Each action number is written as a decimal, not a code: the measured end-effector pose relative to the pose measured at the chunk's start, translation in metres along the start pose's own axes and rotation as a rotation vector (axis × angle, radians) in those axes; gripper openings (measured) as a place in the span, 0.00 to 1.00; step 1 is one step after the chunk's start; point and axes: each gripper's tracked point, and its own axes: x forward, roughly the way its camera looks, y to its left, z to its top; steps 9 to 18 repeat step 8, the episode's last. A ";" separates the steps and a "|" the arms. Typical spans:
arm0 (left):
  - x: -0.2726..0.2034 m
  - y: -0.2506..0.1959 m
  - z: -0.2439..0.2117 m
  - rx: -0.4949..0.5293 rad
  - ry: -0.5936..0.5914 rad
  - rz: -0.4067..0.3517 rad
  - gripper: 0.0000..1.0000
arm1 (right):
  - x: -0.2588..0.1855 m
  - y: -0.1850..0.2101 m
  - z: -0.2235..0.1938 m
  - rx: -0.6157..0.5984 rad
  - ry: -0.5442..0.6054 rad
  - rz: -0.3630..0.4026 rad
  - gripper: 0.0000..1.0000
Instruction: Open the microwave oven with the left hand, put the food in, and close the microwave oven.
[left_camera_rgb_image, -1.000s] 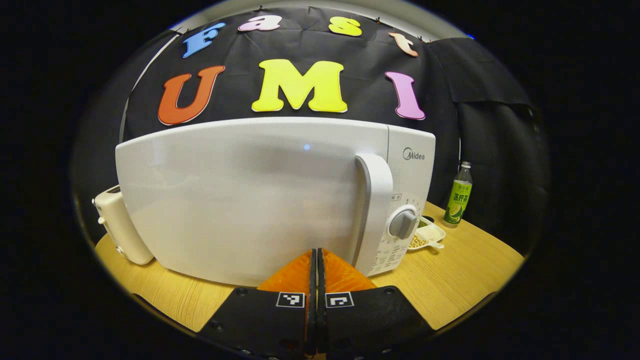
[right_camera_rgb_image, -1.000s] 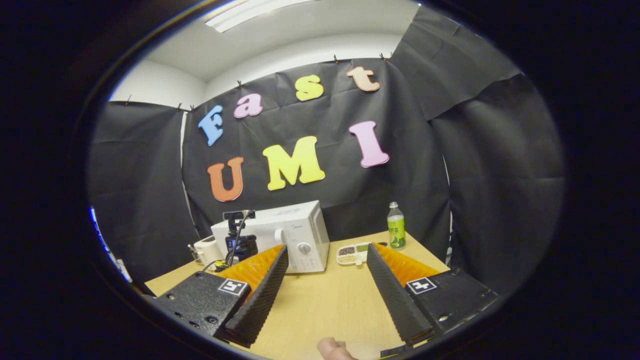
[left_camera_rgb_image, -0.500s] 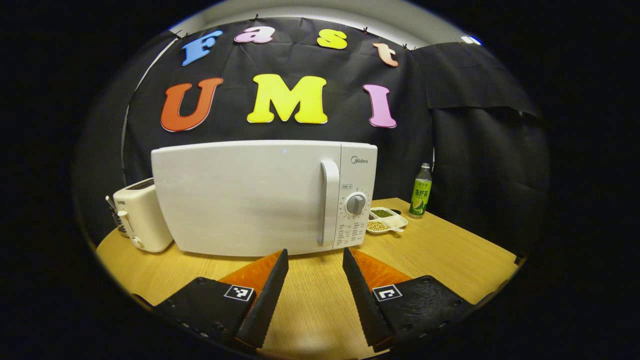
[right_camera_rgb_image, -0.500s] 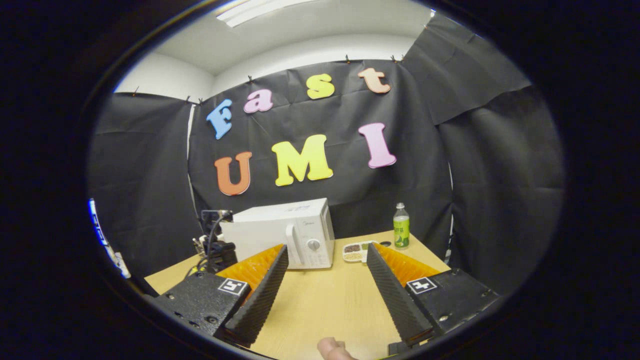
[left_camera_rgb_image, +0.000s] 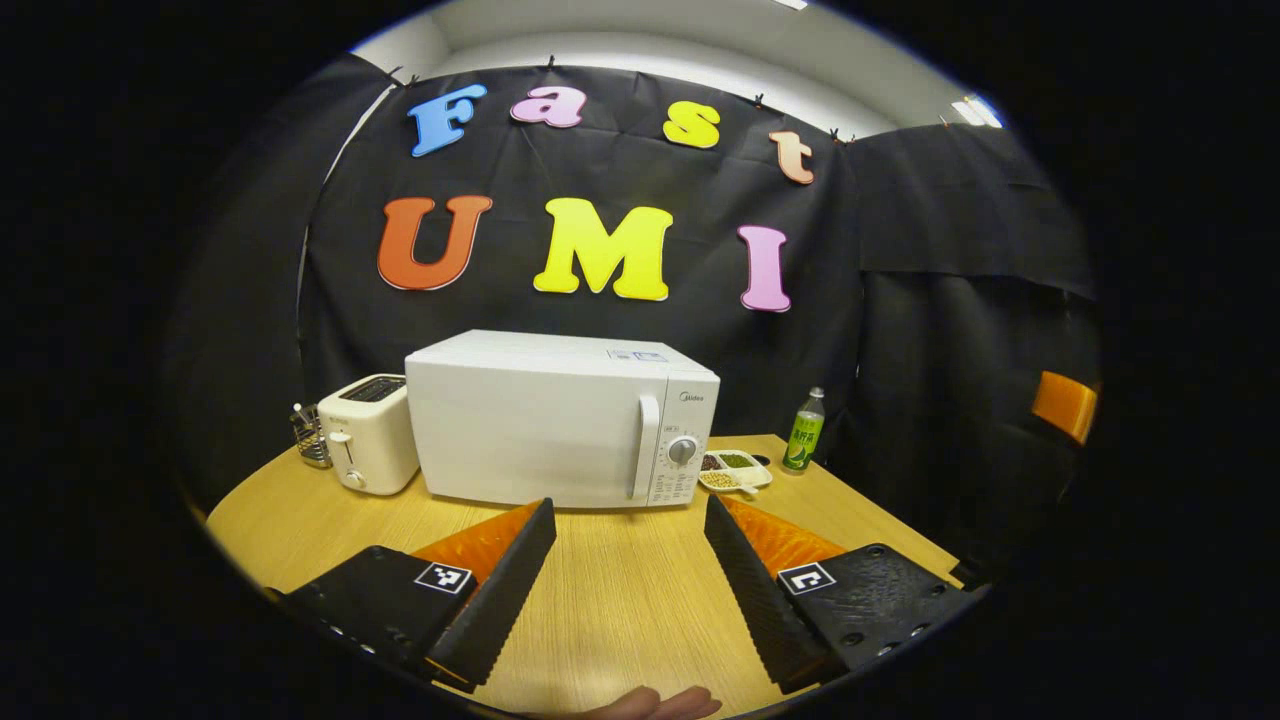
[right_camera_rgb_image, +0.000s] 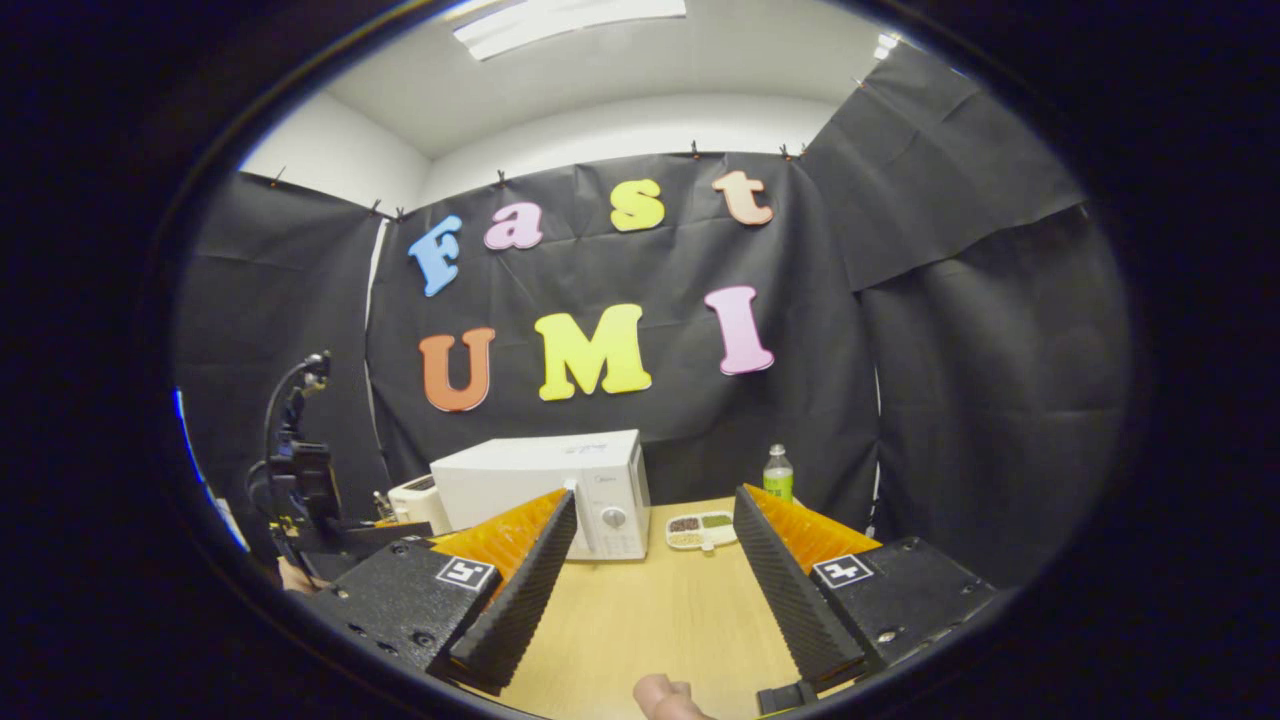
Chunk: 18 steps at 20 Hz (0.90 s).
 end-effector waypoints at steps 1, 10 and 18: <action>-0.014 0.000 0.011 0.016 -0.031 0.014 0.95 | -0.003 -0.002 0.002 0.001 -0.003 -0.005 0.91; -0.095 0.004 0.047 -0.001 -0.142 0.078 0.95 | -0.030 -0.014 0.035 -0.050 -0.094 -0.050 1.00; -0.095 0.004 0.047 -0.001 -0.142 0.078 0.95 | -0.030 -0.014 0.035 -0.050 -0.094 -0.050 1.00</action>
